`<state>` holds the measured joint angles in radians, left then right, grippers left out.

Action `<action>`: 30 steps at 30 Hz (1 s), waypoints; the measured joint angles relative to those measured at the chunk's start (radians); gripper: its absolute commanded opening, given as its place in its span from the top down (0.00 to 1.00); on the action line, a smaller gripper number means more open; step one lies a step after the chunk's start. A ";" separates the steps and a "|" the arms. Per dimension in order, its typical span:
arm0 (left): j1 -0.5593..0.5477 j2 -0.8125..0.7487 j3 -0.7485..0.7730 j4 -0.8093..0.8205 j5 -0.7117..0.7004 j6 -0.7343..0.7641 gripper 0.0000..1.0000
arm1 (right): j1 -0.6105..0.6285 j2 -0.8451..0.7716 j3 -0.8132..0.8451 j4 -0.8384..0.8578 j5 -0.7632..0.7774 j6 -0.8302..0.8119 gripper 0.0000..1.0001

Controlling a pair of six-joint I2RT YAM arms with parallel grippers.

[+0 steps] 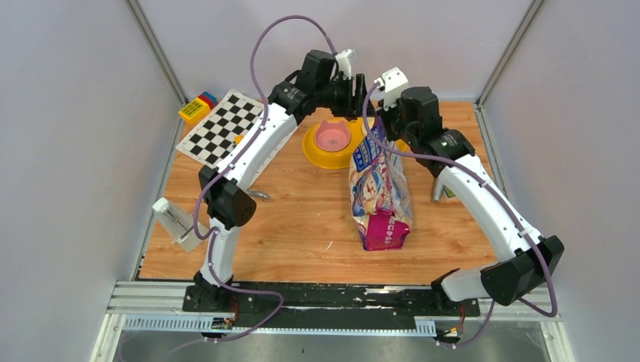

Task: Serve the pet food
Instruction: Open the pet food bag at the center of the board.

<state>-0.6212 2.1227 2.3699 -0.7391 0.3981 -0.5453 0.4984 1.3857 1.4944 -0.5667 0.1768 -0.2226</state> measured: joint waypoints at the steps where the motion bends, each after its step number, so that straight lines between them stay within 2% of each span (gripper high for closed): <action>1: 0.000 0.000 0.000 0.009 0.016 -0.005 0.27 | -0.006 0.000 0.000 -0.001 -0.013 0.008 1.00; 6: 0.005 0.000 0.000 0.046 0.071 -0.024 0.17 | -0.011 0.000 0.000 -0.001 -0.060 0.032 1.00; 13: 0.013 0.011 0.011 0.075 0.091 -0.034 0.19 | -0.011 0.000 0.000 -0.002 -0.084 0.044 1.00; 17: 0.015 0.031 0.014 0.080 0.089 -0.034 0.26 | -0.011 0.000 0.000 -0.004 -0.083 0.046 1.00; 20: 0.015 0.051 0.014 0.078 0.087 -0.034 0.36 | -0.011 0.000 0.001 -0.005 -0.081 0.046 1.00; 25: 0.015 0.059 0.014 0.082 0.091 -0.037 0.42 | -0.011 0.000 0.001 -0.005 -0.074 0.046 1.00; 27: 0.015 0.059 0.014 0.087 0.091 -0.037 0.49 | -0.011 0.000 0.001 -0.007 -0.070 0.046 1.00; 30: 0.015 0.058 0.014 0.090 0.096 -0.037 0.53 | -0.011 0.000 0.001 -0.010 -0.064 0.046 1.00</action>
<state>-0.6064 2.1807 2.3836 -0.6487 0.4942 -0.5823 0.4877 1.3861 1.4952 -0.5766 0.1127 -0.1768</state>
